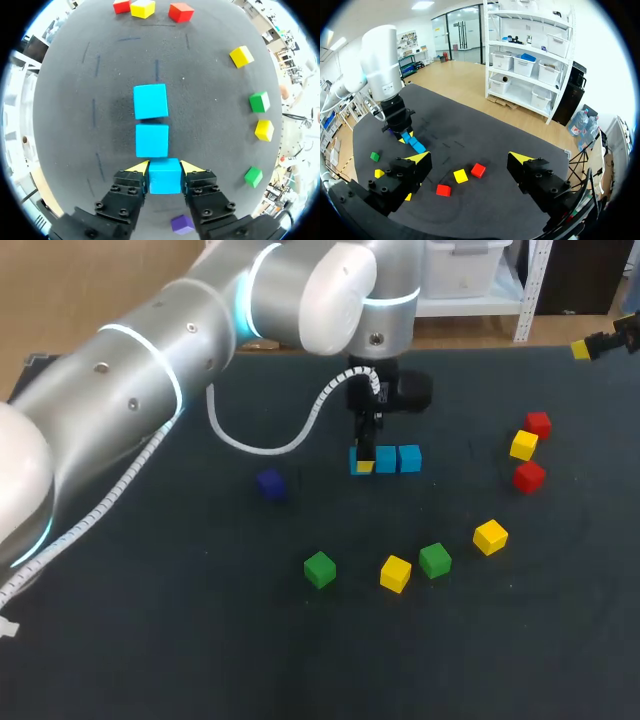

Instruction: Place the blue cubes, place green cubes on the blue cubes, place the yellow cubes on the green cubes, then place the red cubes on the yellow cubes, and place purple cube on the red cubes.

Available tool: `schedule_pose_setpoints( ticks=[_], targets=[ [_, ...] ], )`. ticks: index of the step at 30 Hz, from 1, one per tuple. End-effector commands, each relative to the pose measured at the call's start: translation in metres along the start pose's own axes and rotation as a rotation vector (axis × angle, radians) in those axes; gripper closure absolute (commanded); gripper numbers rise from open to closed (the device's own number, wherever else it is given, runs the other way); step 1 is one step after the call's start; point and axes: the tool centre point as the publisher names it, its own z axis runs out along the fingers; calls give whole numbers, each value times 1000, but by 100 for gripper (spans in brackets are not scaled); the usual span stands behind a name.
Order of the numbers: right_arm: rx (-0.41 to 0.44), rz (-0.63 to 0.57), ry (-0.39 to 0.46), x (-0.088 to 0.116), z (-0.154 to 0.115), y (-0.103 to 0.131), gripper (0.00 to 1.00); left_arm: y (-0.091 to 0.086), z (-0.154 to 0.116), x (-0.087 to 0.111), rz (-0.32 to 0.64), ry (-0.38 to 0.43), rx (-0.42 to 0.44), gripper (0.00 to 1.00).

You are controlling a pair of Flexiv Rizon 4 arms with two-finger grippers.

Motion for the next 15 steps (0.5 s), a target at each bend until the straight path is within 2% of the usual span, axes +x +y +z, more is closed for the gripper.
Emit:
schedule_pose_setpoints(
  ticks=[1, 15],
  targets=[
    [2, 0, 1, 0, 0, 0, 0, -6, 3, 6, 12, -10, -51, 100],
    [2, 0, 1, 0, 0, 0, 0, -1, 7, 8, 5, -12, -55, 100]
  ],
)
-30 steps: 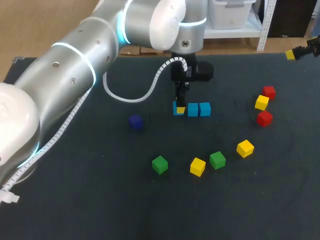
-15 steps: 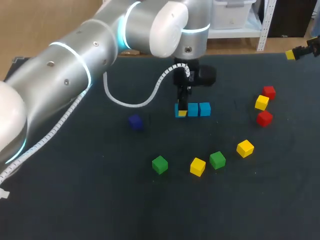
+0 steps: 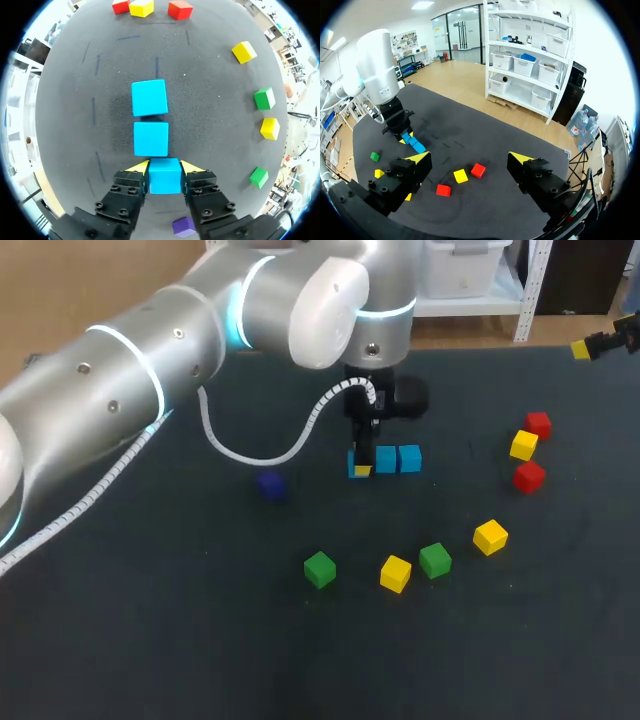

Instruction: Place the blue cubes, place green cubes on the blue cubes, place the yellow cubes on the green cubes, then place the red cubes on the yellow cubes, and place purple cube on the red cubes.

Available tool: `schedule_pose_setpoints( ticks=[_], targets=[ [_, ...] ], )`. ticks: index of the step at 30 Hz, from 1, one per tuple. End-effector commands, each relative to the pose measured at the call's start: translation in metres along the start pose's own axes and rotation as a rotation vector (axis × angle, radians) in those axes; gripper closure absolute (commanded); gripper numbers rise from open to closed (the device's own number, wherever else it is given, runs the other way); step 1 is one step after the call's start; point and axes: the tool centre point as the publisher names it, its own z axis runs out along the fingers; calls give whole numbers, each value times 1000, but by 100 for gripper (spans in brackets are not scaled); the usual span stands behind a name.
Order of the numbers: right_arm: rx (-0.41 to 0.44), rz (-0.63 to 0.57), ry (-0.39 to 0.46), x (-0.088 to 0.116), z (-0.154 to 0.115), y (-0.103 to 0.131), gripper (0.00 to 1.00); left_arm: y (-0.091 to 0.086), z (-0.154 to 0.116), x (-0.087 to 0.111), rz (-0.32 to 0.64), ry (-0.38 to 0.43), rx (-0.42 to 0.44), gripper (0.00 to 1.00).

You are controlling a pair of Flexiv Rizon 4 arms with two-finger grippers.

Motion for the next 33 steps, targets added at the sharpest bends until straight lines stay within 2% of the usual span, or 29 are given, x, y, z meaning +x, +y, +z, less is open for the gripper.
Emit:
schedule_pose_setpoints(
  ticks=[1, 33],
  targets=[
    [2, 0, 1, 0, 0, 0, 0, -2, 1, 4, -3, -8, -9, 100],
    [2, 0, 1, 0, 0, 0, 0, 3, 0, -4, 0, -17, -27, 100]
  ],
)
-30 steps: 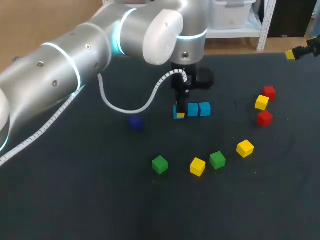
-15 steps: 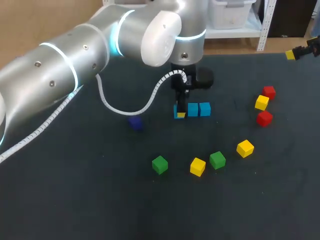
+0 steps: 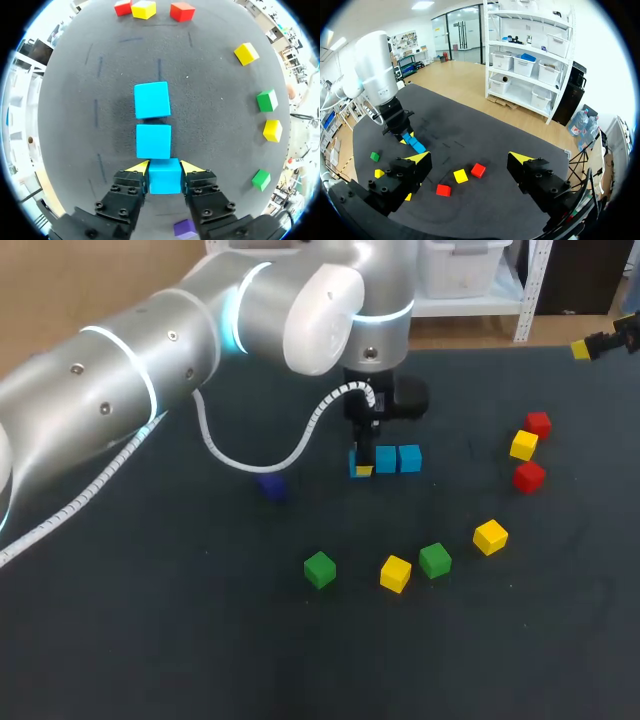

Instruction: Place the blue cubes, place green cubes on the blue cubes, place the yellow cubes on the green cubes, then place the red cubes on the yellow cubes, and place purple cube on the red cubes.

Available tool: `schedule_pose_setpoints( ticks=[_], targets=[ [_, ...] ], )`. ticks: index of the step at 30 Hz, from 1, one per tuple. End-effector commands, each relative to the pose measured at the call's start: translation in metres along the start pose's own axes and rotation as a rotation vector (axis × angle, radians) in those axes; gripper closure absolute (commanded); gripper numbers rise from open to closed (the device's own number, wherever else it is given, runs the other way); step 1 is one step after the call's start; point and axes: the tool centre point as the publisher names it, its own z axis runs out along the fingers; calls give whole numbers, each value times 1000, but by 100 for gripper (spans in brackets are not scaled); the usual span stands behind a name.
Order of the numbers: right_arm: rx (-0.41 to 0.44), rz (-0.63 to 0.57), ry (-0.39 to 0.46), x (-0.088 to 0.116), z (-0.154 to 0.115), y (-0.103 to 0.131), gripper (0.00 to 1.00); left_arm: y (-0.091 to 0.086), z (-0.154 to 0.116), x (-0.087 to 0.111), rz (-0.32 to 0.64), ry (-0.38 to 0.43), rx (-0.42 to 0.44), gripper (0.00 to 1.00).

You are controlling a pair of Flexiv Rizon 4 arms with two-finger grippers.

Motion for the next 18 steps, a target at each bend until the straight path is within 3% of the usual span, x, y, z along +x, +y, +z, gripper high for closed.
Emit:
schedule_pose_setpoints(
  ticks=[1, 18],
  targets=[
    [2, 0, 1, 0, 0, 0, 0, 3, 0, -1, 5, 4, 0, 100],
    [2, 0, 1, 0, 0, 0, 0, 9, 4, 0, -5, 10, -3, 100]
  ],
)
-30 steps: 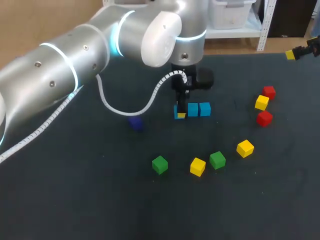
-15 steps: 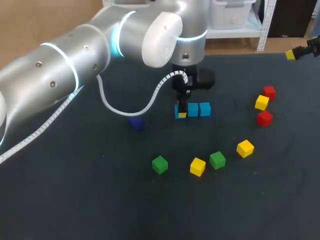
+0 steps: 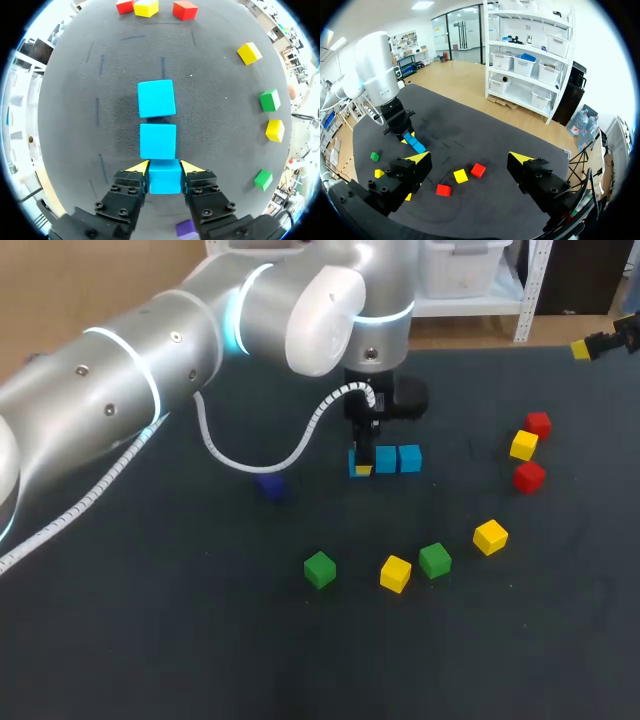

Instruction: Place the blue cubes, place green cubes on the blue cubes, place the yellow cubes on the green cubes, then place the red cubes on the yellow cubes, and place purple cube on the red cubes.

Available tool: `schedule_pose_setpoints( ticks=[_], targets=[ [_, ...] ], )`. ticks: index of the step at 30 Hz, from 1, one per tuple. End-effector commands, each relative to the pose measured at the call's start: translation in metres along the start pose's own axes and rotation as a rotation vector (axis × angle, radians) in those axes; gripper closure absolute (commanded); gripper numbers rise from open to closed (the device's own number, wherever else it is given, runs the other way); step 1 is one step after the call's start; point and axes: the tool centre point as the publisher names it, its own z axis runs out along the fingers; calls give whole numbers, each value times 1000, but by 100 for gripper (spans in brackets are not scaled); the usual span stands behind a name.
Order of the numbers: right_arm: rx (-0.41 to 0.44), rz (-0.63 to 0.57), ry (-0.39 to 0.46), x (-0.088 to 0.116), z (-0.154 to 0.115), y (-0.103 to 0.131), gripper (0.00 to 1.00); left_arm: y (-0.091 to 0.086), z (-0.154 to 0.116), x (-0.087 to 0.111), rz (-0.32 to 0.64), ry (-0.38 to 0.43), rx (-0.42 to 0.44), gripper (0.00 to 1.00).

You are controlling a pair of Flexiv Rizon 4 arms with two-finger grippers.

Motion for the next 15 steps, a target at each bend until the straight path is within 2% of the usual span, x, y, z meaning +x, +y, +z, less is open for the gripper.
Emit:
schedule_pose_setpoints(
  ticks=[1, 14, 15],
  targets=[
    [2, 0, 1, 0, 0, 0, 0, 5, 1, -2, 1, 4, 1, 100],
    [2, 0, 1, 0, 0, 0, 0, 8, 4, -2, 9, 10, 6, 100],
    [2, 0, 1, 0, 0, 0, 0, 7, 4, -2, 11, 14, 7, 72]
  ],
)
